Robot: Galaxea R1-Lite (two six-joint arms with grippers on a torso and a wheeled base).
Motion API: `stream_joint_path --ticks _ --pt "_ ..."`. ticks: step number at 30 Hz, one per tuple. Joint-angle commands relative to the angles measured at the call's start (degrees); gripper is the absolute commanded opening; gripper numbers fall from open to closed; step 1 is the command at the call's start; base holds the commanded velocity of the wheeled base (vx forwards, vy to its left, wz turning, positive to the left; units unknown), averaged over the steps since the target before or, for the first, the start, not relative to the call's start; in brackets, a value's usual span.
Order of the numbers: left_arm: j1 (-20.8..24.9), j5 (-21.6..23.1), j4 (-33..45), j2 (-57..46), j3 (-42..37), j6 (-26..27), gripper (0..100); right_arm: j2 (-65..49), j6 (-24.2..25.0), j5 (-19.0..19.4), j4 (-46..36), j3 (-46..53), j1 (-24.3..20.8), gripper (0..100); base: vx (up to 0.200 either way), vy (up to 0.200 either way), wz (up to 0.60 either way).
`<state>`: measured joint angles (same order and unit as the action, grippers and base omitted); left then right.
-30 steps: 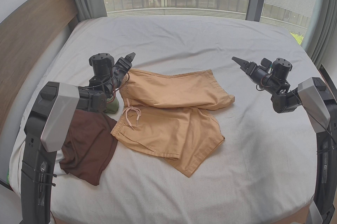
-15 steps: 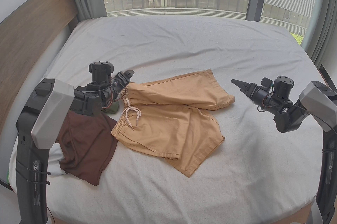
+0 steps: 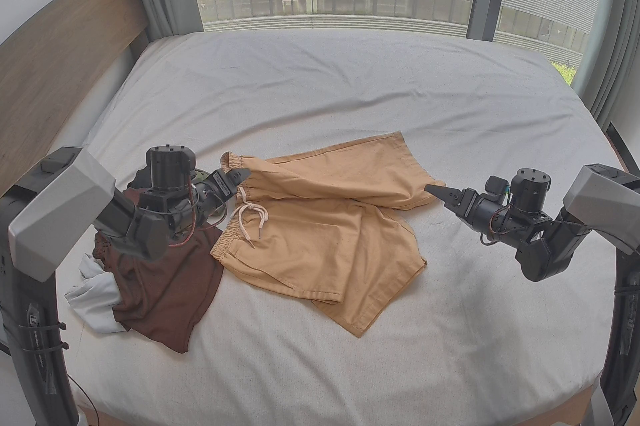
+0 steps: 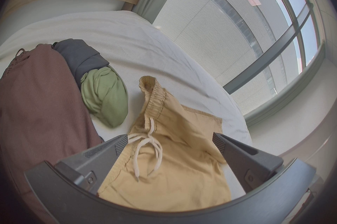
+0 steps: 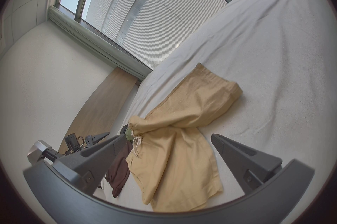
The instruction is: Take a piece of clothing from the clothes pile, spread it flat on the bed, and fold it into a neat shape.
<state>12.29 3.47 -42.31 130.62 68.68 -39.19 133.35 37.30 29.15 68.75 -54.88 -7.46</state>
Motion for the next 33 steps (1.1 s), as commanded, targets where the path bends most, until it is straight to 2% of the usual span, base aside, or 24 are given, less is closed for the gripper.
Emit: stream_joint_path --ticks 1,7,11,20,33 --pt "-0.51 3.73 -7.96 -5.47 -12.52 2.02 100 -0.55 0.05 -2.17 0.5 4.61 -3.35 100 0.0 0.0 0.0" --pt "-0.25 6.9 -15.96 -6.7 -23.07 4.04 100 -0.81 0.05 -2.34 0.41 7.86 -5.11 100 0.0 0.0 0.0" --pt "-0.07 7.86 -19.56 -5.47 -25.88 6.5 100 -0.9 0.05 -2.96 -0.29 8.65 -5.72 100 0.0 0.0 0.0" --pt "-0.33 8.13 -19.74 -5.29 -26.32 7.29 100 -0.02 -0.04 -3.04 -0.64 9.62 -5.28 100 0.0 0.0 0.0" --pt "-0.25 8.13 -19.83 -4.06 -26.23 7.38 100 2.79 -0.04 -3.13 -8.02 9.0 -5.55 100 0.0 0.0 0.0"
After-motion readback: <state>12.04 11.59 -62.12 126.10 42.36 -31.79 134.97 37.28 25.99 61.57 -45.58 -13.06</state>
